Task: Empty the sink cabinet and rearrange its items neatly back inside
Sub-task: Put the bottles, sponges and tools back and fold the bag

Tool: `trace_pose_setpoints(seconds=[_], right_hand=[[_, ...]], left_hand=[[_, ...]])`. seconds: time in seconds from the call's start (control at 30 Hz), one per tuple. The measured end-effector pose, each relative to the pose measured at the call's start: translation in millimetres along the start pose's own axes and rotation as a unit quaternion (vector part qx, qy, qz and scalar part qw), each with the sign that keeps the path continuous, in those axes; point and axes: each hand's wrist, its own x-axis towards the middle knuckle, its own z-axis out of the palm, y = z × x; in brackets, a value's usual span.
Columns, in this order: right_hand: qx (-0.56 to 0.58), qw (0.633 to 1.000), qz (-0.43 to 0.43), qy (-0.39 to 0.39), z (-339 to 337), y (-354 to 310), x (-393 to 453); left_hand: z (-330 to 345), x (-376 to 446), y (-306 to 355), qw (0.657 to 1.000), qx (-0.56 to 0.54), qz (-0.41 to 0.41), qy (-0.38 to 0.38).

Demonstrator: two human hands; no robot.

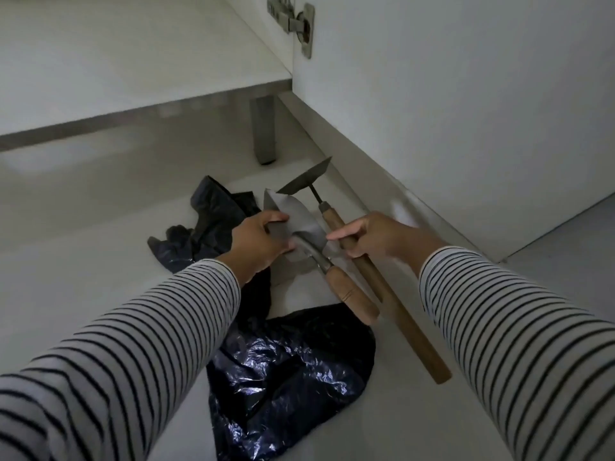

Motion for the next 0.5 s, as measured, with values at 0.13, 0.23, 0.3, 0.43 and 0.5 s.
trace_pose_setpoints(seconds=[0.13, 0.23, 0.3, 0.43, 0.5], right_hand=[[0.044, 0.998, -0.047, 0.006, -27.2, -54.6, -3.3], [0.047, 0.994, -0.095, 0.019, -47.9, -105.8, -6.9], [0.052, 0.990, -0.131, 0.025, -64.0, -138.1, -10.8], [0.079, 0.979, -0.185, 0.025, -93.8, -190.5, -13.1], [0.094, 0.974, -0.204, 0.020, -104.3, -208.9, -8.7]], left_hand=[[-53.7, -7.7, 38.4, 0.999, -0.041, 0.030, -0.004], [-103.4, -14.9, 87.2, 0.997, -0.030, 0.066, -0.006], [-136.2, -16.0, 117.5, 0.996, 0.001, 0.078, 0.034], [-185.4, -12.5, 157.9, 0.992, 0.003, 0.102, 0.068], [-202.3, -5.6, 168.4, 0.992, -0.022, 0.107, 0.067]])
